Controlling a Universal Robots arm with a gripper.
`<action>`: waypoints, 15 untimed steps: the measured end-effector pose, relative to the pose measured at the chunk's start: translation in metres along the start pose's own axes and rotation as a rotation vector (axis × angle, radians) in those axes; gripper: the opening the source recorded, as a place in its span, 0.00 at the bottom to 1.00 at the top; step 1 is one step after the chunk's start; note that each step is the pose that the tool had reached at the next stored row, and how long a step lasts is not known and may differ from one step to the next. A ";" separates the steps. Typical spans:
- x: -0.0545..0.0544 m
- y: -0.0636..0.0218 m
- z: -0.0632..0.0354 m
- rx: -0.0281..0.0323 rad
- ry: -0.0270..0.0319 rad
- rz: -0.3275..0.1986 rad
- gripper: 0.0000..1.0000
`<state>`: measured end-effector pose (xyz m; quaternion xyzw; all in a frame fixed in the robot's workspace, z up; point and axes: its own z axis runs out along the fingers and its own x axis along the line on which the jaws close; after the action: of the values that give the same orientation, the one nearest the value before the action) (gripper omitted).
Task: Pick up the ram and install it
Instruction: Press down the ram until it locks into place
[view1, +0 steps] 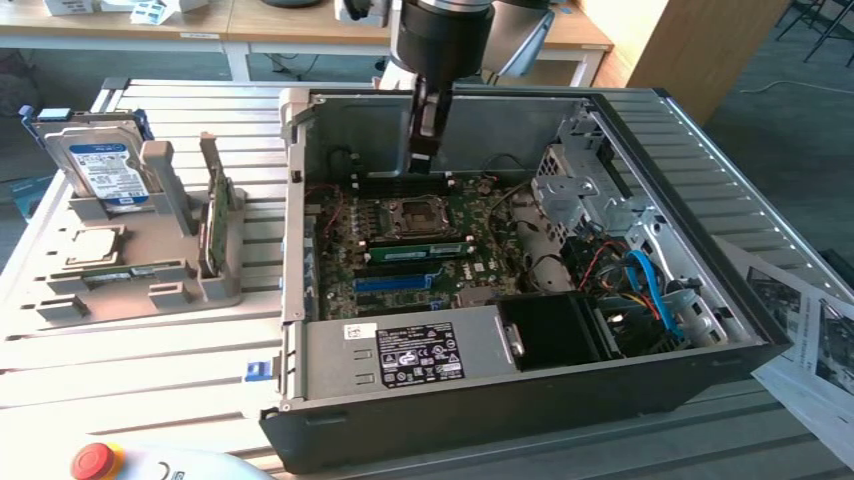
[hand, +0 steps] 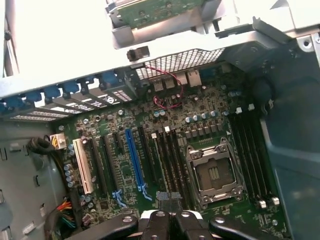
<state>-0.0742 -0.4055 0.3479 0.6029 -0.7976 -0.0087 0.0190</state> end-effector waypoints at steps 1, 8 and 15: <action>0.000 0.0000 0.0000 -0.0003 -0.0005 0.014 0.11; 0.000 0.0000 0.0000 -0.0023 -0.0042 0.114 0.11; 0.000 0.0000 0.0000 -0.0043 -0.0080 0.217 0.11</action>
<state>-0.0742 -0.4055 0.3479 0.5130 -0.8581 -0.0107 0.0180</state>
